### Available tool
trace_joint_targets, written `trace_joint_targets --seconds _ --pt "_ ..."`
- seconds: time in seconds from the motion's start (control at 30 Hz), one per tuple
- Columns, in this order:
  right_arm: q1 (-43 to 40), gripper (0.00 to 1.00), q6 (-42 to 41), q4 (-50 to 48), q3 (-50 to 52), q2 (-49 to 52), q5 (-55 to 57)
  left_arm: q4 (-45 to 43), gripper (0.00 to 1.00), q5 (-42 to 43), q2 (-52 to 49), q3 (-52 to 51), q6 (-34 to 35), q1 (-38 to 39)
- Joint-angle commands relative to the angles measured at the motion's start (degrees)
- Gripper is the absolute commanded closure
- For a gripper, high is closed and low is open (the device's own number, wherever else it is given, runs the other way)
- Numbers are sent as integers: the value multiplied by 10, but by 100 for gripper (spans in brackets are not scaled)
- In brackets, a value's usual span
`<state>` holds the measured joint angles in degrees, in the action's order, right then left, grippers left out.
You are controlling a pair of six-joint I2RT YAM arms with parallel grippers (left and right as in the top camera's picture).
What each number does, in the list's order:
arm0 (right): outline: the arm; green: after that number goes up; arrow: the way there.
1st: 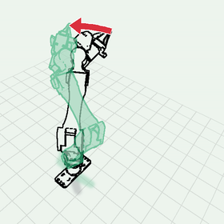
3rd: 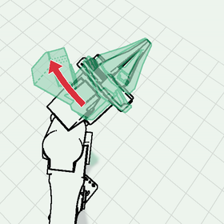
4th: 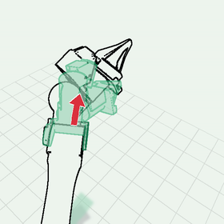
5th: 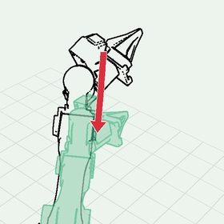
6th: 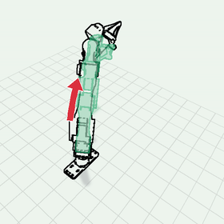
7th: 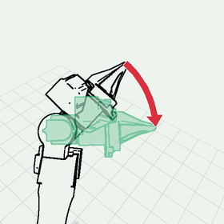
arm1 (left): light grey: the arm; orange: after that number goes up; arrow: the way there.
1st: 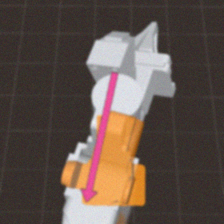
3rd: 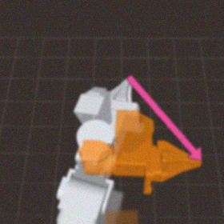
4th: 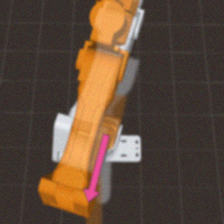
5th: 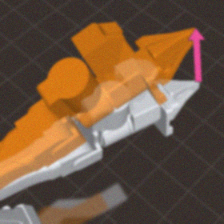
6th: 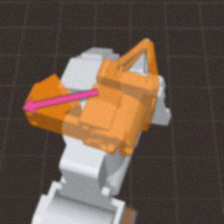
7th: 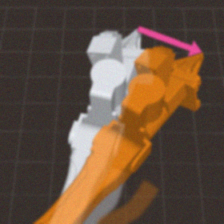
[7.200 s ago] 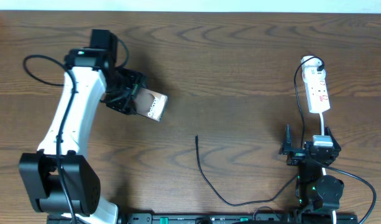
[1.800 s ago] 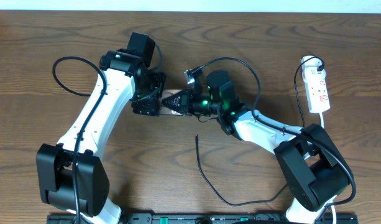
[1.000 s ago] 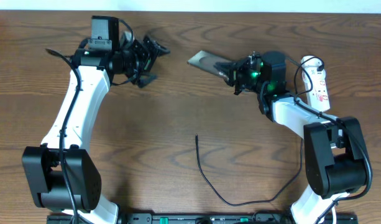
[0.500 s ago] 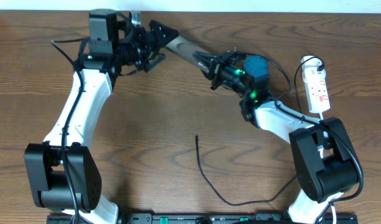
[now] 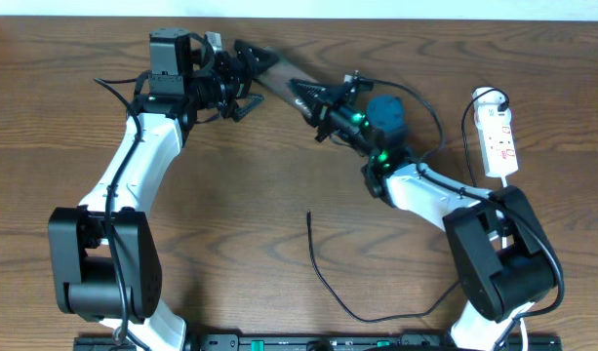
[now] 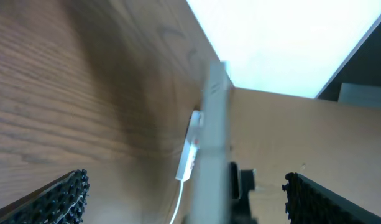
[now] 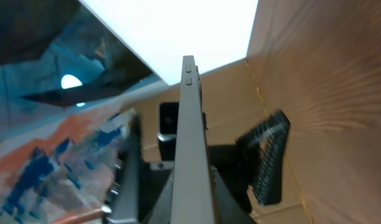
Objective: Plug charger to phone and switch on socket
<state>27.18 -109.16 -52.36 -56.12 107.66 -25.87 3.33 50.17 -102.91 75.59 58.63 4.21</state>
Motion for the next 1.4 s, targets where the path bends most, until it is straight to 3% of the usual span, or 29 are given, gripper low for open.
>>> trace_joint_targets --seconds 0.0,0.2,0.3,0.4,0.73,1.03,1.37 --pt "22 99 25 -10 -9 -2 30 -11 2 -17 -3 2 22 6" --pt "45 99 25 -10 -9 -2 65 -13 3 -32 -3 2 31 9" --pt "49 99 25 -9 -9 -2 72 -13 18 -33 -3 2 33 9" --pt "49 99 25 -7 -9 -2 83 -13 24 -38 -3 2 42 9" --pt "63 99 -8 11 -9 -2 161 -30 24 -63 -3 2 59 9" --pt "75 98 -16 35 -9 -2 174 -30 40 -74 -3 2 62 9" --pt "78 98 -31 34 -9 -2 179 -30 45 -76 -3 2 62 9"
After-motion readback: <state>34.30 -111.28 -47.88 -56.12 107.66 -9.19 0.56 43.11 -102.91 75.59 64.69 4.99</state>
